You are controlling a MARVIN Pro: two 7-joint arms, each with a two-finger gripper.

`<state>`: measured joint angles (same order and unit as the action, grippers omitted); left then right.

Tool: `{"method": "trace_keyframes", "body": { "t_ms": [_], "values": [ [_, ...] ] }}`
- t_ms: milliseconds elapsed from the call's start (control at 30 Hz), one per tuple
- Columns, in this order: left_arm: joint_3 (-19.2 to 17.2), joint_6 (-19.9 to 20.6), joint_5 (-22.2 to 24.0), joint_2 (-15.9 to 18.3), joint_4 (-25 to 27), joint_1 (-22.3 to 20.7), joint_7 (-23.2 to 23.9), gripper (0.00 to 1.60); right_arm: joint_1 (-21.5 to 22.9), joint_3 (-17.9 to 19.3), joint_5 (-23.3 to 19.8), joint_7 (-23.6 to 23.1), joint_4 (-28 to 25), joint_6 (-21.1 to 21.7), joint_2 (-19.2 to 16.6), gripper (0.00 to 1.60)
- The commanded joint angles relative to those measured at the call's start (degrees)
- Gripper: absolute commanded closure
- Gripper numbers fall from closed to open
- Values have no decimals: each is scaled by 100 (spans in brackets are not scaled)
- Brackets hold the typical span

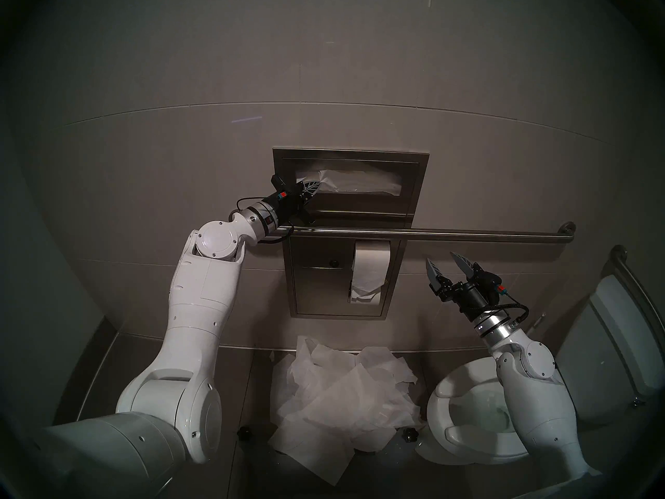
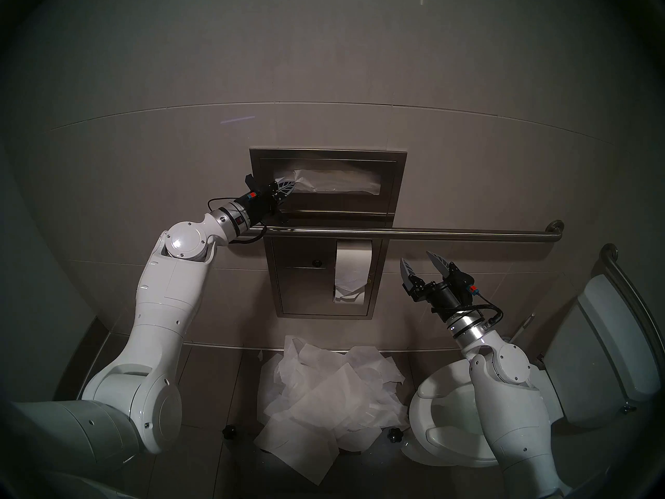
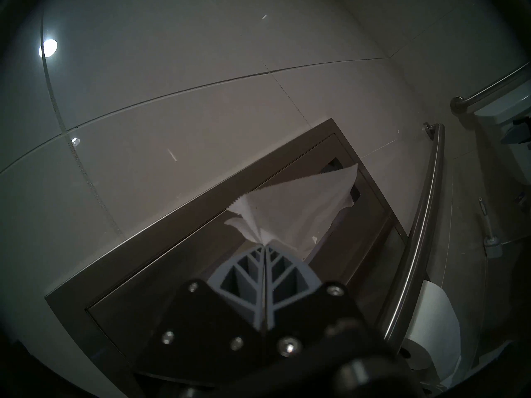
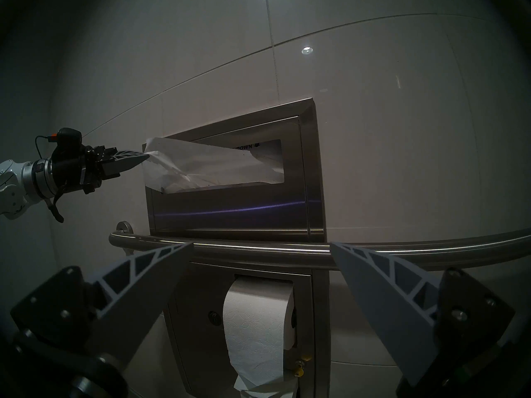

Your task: Take out a toilet seat cover

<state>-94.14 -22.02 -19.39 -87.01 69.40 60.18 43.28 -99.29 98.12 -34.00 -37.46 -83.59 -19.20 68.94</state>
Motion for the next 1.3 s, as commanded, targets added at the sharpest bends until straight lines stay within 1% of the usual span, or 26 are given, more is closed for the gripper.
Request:
{"method": "trace_keyframes", "body": {
  "t_ms": [0,100,167,200,300,367,733,1267],
  "values": [
    [-33,229,88,-81,692,43,53,160,90,29,-3,-6,-196,-37,-26,0],
    [-37,369,59,-99,852,137,94,160,88,30,-2,-3,-201,-35,-26,0],
    [-11,415,-34,-78,1002,221,91,160,86,31,-1,-1,-204,-33,-26,0],
    [3,380,-39,-62,981,211,117,160,85,31,-1,-1,-206,-33,-26,0],
    [-4,588,-111,-82,1250,347,114,160,83,32,1,2,-210,-31,-26,0],
    [-3,645,-133,-88,1298,370,112,160,82,32,1,4,-213,-30,-26,0],
    [-12,791,-227,-122,1413,420,105,160,80,33,2,5,-215,-28,-25,0],
    [-20,823,-251,-136,1442,435,105,160,80,33,2,6,-216,-27,-25,0]
  ]
}}
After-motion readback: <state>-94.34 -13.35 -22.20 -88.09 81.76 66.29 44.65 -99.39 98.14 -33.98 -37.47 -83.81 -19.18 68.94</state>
